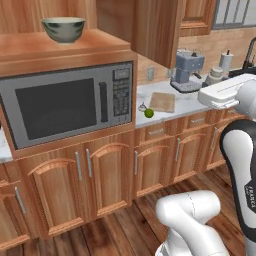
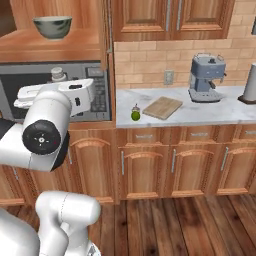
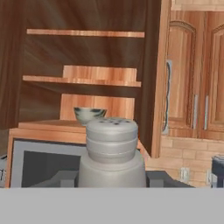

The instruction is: Open the cabinet. Place the bowl and condiment on the counter. Then place the lime and garlic on the cutting board.

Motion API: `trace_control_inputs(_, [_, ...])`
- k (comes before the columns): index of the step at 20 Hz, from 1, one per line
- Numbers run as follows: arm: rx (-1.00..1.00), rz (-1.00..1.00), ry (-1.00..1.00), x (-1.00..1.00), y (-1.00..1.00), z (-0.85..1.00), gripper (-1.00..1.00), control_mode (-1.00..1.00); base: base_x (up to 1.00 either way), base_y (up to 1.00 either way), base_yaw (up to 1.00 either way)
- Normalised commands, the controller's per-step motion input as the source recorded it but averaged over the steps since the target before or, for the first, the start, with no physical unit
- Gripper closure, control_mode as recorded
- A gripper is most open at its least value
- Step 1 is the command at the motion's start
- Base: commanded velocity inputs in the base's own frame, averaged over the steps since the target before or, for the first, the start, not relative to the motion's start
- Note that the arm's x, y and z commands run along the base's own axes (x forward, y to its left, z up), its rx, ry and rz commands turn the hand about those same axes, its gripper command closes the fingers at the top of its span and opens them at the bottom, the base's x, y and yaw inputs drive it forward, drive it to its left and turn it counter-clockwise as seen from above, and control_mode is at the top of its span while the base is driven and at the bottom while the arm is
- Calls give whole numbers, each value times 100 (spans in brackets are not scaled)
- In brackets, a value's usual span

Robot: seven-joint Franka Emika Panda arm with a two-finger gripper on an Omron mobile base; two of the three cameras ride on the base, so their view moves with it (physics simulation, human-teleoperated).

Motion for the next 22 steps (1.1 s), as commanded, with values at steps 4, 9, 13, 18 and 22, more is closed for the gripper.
trace_control_inputs(4, [0, 0, 0, 0, 0, 0, 100, 100, -17, -77, -25])
trace_control_inputs(9, [0, 0, 0, 0, 0, 0, 100, 100, -14, -83, -23])
trace_control_inputs(13, [0, 0, 0, 0, 0, 0, 100, 100, -3, -83, -19])
trace_control_inputs(18, [0, 0, 0, 0, 0, 0, 100, 100, 0, -81, -16])
trace_control_inputs(22, [0, 0, 0, 0, 0, 0, 100, 100, 0, -78, -15])
